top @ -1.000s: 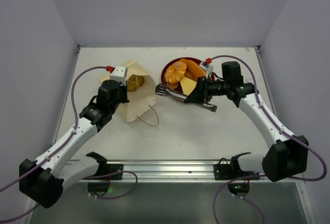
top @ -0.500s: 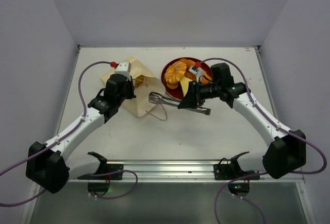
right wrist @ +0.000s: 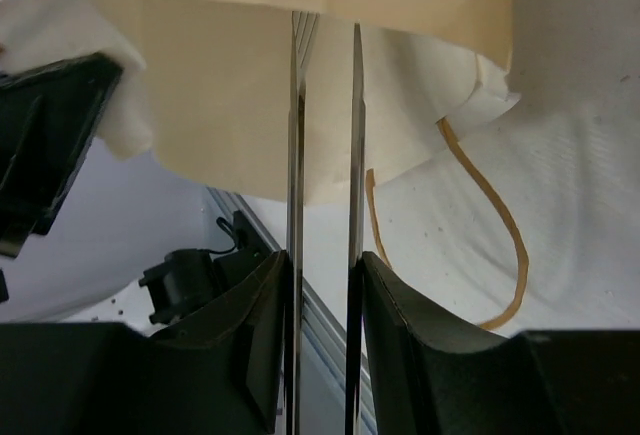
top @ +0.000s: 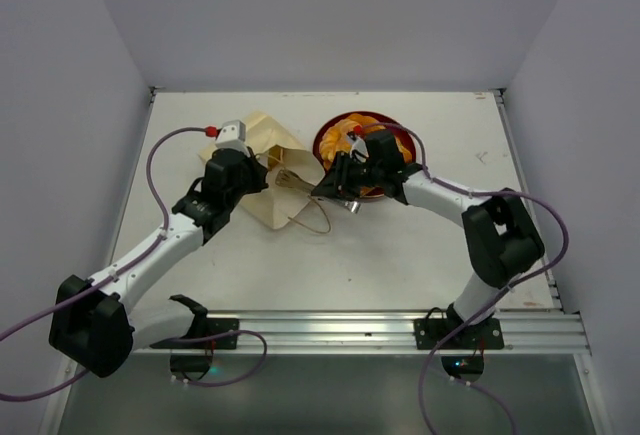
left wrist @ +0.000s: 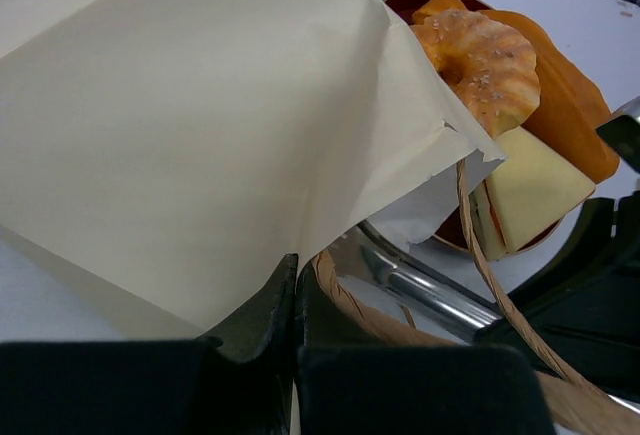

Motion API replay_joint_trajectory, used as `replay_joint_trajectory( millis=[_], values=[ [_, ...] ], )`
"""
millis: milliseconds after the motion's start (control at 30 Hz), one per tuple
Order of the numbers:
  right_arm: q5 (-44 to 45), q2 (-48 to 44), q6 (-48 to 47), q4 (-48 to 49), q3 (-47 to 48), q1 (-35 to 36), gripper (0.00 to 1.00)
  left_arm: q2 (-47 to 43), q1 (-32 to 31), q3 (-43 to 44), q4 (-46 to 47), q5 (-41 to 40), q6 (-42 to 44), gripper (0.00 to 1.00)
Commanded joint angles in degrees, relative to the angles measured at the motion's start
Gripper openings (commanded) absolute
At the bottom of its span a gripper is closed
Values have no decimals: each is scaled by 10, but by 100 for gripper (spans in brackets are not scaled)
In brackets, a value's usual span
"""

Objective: Take the fake bread out of the paper bag

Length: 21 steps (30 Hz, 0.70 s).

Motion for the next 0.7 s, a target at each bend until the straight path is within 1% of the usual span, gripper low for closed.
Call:
replay_joint_trajectory(
  millis=[0,67,233,400,667],
  values=[
    [41,36,93,92,15,17,38,-17,4,-10,49,-4,-26,0],
    [50,46,107,108,17,20,42,-19,4,-15,49,-6,-25,0],
    [63,66,154,150,9,22,45,-21,4,-30,65,1,-25,0],
    [68,74,186,189,-1,22,47,-18,4,-44,82,17,-37,0],
    [82,99,204,195,9,22,47,-23,4,-51,90,33,-52,0]
  ],
)
